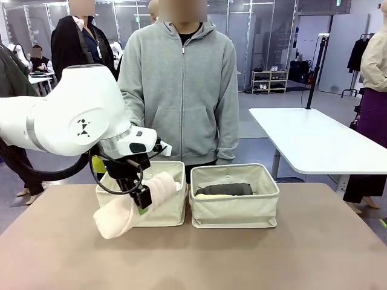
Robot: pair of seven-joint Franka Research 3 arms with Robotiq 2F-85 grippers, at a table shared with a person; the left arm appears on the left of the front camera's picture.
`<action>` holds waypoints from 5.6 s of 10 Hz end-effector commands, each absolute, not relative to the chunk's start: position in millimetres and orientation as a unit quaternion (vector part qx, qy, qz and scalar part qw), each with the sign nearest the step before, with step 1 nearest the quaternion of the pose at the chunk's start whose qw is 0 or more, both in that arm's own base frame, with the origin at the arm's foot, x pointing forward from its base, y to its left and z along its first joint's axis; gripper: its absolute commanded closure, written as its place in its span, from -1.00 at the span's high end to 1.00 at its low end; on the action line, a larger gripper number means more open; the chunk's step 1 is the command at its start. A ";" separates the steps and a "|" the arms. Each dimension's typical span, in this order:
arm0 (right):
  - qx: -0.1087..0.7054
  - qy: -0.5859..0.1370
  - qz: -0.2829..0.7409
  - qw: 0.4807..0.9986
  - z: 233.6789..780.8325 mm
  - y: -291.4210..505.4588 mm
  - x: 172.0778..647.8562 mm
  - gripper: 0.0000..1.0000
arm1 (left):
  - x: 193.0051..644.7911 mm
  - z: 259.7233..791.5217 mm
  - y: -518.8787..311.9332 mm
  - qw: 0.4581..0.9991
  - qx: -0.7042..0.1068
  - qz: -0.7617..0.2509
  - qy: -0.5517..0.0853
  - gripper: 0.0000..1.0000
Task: Divide the towels into two baskets.
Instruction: Pick up one hotel-folded towel from the bottom of the table and place it in the Fabric basket indicated by the person.
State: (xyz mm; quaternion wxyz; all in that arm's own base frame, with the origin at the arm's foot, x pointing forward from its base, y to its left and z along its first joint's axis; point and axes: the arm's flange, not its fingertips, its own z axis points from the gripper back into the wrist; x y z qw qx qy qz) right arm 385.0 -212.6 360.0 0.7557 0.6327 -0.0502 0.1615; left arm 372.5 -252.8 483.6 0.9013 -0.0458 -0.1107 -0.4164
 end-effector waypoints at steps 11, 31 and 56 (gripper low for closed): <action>0.629 -0.057 0.167 0.757 361.0 -209.8 383.2 0.59 | 531.0 504.5 -223.8 0.659 0.115 -0.733 -0.120 -0.25; 0.629 -0.057 0.167 0.757 361.0 -209.8 383.2 0.59 | 579.0 443.7 -233.6 0.695 0.076 -0.707 -0.100 0.99; 0.629 -0.057 0.167 0.757 361.0 -209.8 383.2 0.59 | 347.1 366.1 242.5 0.839 -0.482 -0.188 -0.168 1.00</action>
